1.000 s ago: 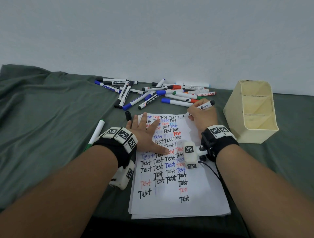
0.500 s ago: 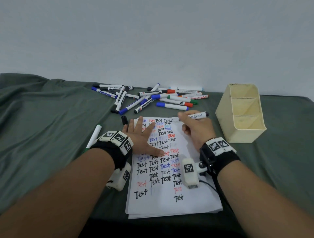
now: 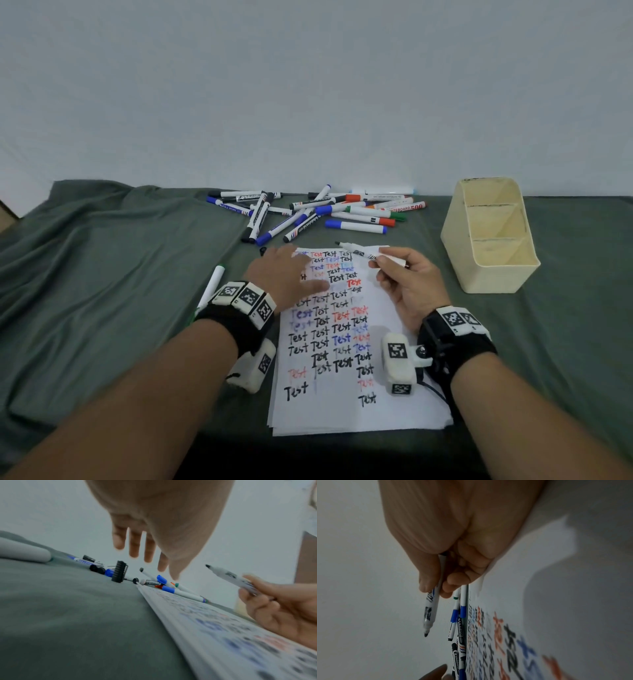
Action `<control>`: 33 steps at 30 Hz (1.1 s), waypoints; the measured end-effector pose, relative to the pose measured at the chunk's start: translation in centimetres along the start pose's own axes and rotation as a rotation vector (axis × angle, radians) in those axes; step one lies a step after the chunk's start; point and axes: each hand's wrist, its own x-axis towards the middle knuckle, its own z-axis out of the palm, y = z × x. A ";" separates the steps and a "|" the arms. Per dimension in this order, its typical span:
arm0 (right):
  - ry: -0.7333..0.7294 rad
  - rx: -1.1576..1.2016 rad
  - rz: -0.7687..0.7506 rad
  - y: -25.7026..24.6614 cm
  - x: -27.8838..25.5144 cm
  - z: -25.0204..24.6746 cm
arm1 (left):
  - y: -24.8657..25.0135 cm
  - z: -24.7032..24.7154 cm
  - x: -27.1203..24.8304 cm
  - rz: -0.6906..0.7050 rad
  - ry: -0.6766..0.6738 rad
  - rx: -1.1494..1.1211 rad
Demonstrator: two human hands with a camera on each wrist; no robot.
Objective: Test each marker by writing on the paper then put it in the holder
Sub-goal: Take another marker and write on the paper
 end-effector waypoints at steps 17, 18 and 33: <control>-0.048 -0.174 -0.020 0.5 0.4 -0.3 | -1.2 -1.8 1.8 -0.025 0.248 -0.625; -0.052 -0.170 -0.021 0.5 0.4 -0.4 | -0.6 -1.8 1.8 -0.002 0.239 -0.657; -0.045 -0.282 -0.069 0.4 0.1 0.0 | 3.3 -1.9 1.3 0.042 0.173 -0.678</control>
